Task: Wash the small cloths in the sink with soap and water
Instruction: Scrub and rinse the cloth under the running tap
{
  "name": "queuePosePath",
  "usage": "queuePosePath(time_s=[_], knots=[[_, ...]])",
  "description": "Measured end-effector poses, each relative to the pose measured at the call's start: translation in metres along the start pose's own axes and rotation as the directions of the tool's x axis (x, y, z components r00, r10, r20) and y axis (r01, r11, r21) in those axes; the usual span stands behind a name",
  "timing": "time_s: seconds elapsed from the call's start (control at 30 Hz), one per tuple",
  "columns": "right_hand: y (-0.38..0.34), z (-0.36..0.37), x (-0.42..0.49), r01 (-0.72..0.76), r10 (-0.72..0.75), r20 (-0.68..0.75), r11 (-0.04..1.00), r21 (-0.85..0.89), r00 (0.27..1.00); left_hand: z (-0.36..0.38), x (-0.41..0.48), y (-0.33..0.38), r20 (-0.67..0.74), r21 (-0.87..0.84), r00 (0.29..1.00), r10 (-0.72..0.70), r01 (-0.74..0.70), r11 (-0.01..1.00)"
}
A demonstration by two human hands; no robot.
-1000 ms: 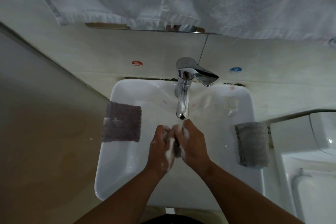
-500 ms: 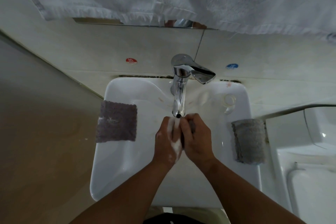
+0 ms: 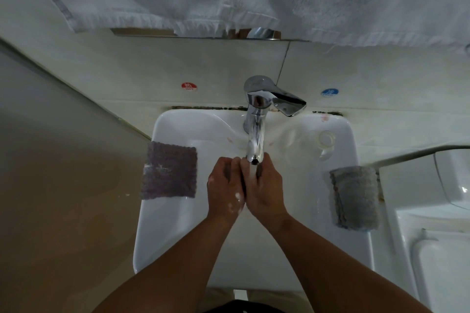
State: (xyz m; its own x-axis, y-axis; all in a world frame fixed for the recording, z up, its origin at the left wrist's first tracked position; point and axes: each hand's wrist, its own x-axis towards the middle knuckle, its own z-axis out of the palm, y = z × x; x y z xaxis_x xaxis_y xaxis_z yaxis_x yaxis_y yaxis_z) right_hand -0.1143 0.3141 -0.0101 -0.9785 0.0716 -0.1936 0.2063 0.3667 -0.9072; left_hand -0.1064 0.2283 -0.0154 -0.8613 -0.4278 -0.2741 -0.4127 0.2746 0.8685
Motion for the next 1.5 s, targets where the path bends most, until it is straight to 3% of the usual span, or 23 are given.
queuePosePath(time_s=[0.2, 0.53, 0.7, 0.87, 0.9, 0.97, 1.07, 1.17, 1.23, 1.3, 1.37, 1.5], knots=[[-0.007, 0.007, 0.000, -0.144, 0.145, -0.026, 0.988, 0.053, 0.989, 0.001, 0.000, 0.000, -0.037, -0.017, 0.999, -0.017, 0.016, 1.000], [0.001, -0.012, 0.010, -0.173, 0.197, -0.169, 0.974, 0.144, 0.966, 0.025, 0.006, 0.015, 0.072, 0.060, 0.997, 0.019, -0.024, 0.998], [-0.007, -0.011, 0.015, -0.173, 0.199, -0.178, 0.973, 0.152, 0.964, 0.023, 0.012, 0.023, 0.016, 0.066, 0.998, 0.057, -0.058, 0.996], [-0.013, 0.002, -0.012, -0.107, 0.112, -0.051, 0.989, 0.102, 0.992, 0.013, 0.016, -0.001, -0.004, 0.062, 1.000, -0.021, 0.021, 0.998], [-0.011, 0.003, -0.016, -0.078, 0.079, -0.015, 0.995, 0.055, 0.997, 0.012, 0.014, -0.004, -0.016, 0.020, 1.000, -0.007, 0.008, 1.000], [0.000, 0.000, -0.012, -0.059, 0.059, 0.031, 0.998, -0.021, 0.998, 0.007, -0.001, -0.006, 0.025, 0.146, 0.996, 0.091, -0.094, 0.985], [0.017, -0.005, 0.007, -0.221, 0.221, -0.007, 0.974, -0.053, 0.975, 0.007, -0.027, -0.003, 0.148, 0.179, 0.985, 0.092, -0.118, 0.977], [0.015, 0.003, 0.000, -0.361, 0.357, -0.089, 0.932, -0.037, 0.930, 0.009, -0.018, -0.006, 0.140, 0.125, 0.990, 0.006, -0.023, 0.992], [0.005, 0.007, -0.018, -0.277, 0.277, -0.015, 0.961, -0.021, 0.961, 0.006, -0.007, -0.003, 0.214, 0.170, 0.976, -0.041, 0.004, 0.985], [0.002, 0.007, -0.026, -0.226, 0.226, 0.076, 0.974, -0.008, 0.971, 0.003, 0.000, -0.005, 0.142, 0.035, 0.990, -0.017, 0.013, 0.999], [0.009, 0.001, -0.015, -0.211, 0.212, 0.025, 0.977, -0.010, 0.977, 0.004, -0.010, -0.001, 0.188, 0.131, 0.981, 0.051, -0.076, 0.988], [0.017, -0.009, 0.007, -0.327, 0.320, -0.078, 0.941, -0.087, 0.944, 0.014, -0.027, -0.002, 0.204, 0.067, 0.973, -0.111, 0.099, 0.993]])
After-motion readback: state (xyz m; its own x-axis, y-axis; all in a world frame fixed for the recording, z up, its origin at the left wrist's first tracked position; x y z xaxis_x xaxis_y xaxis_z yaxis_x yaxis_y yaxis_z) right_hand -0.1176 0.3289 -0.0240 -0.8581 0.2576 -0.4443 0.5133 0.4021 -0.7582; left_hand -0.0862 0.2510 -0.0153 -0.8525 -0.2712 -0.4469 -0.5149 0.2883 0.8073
